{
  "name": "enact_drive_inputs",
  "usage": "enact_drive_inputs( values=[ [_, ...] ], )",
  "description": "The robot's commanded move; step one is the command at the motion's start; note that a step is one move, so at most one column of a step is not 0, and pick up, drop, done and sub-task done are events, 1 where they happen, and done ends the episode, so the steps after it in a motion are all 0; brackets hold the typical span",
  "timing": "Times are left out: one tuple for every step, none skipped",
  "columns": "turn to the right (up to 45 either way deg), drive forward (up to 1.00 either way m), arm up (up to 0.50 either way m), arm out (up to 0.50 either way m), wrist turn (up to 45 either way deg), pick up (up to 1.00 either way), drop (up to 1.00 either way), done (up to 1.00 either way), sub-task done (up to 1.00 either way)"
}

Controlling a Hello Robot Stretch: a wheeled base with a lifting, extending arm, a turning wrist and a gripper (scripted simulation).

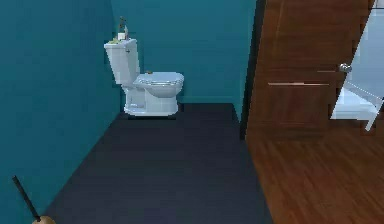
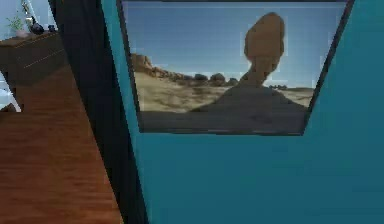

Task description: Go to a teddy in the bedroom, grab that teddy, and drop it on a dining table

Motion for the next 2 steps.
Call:
enact_drive_inputs(
  values=[
    [0.0,0.40,0.00,0.00,0.0,0.00,0.00,0.00,0.00],
    [45.0,0.00,0.00,0.00,0.0,0.00,0.00,0.00,0.00]
  ],
)
